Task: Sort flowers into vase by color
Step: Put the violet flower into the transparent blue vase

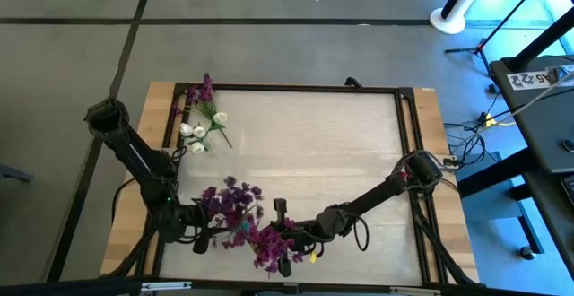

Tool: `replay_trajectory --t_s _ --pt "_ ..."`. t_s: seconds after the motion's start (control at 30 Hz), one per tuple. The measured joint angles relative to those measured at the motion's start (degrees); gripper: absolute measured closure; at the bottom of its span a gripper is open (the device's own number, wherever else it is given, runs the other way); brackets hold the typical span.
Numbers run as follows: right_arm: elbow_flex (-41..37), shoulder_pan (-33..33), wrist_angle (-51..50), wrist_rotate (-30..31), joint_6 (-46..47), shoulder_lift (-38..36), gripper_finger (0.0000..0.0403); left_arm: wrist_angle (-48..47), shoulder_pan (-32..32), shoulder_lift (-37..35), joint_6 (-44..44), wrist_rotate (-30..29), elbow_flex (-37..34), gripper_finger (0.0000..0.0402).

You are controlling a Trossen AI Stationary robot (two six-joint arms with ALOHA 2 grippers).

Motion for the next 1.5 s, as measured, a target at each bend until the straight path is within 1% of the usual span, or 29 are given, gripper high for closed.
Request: replay_trajectory --t_s 0.13,0.27,0.47,0.53,0.63,0.7,0.87,1.0,1.07,1.33,1.43,1.5 --pt "0.0 0.18 -0.3 1.51 -0.26 -0.14 0.0391 0.06 -0.02 -0.04 0.48 0.17 0.0 0.0207" --pt "-0.11 1.15 -2.07 5.67 -0.75 -1.27 0.0391 0.07 -0.04 -0.19 1.14 0.55 0.0 0.0207" --pt "-0.17 3.53 -9.58 11.43 -1.35 -4.44 0.0391 -1.57 -0.3 -3.72 4.32 1.2 -0.02 0.0207" --pt "-0.2 4.19 -9.5 11.19 -1.14 -4.68 0.0391 -2.88 0.16 -4.97 4.77 1.27 -0.02 0.0207" --pt "-0.22 4.65 -9.43 8.22 -0.97 -4.68 0.0391 -3.72 1.17 -5.86 5.48 2.07 -0.02 0.0207" --pt "-0.22 4.95 -9.38 7.91 -0.96 -4.68 0.0391 -3.74 2.07 -5.82 6.1 2.33 -0.02 0.0207" --pt "-0.22 4.91 -9.84 8.89 -1.64 -4.79 0.0391 -3.51 4.9 -5.31 6.2 5.5 -0.02 0.0207" --pt "-0.2 4.85 -11.14 9.45 -2.12 -4.87 0.0391 -1.0 5.38 -5.31 8.23 8.2 -0.04 0.0207" --pt "-0.2 4.9 -11.69 11.13 -2.96 -4.87 0.0391 0.65 5.34 -5.31 9.39 9.35 -0.02 0.0207" --pt "-0.2 4.85 -12.51 13.58 -2.79 -4.87 0.0391 0.98 5.35 -5.25 10.64 9.2 -0.03 0.0207" --pt "-0.2 4.85 -12.13 13.51 -2.68 -4.87 0.0391 0.78 6.34 -4.36 10.72 6.72 -0.05 0.0207" --pt "-0.2 4.85 -12.01 13.29 -2.62 -4.87 0.0391 1.01 7.71 -3.9 10.72 6.1 -0.16 0.0207"
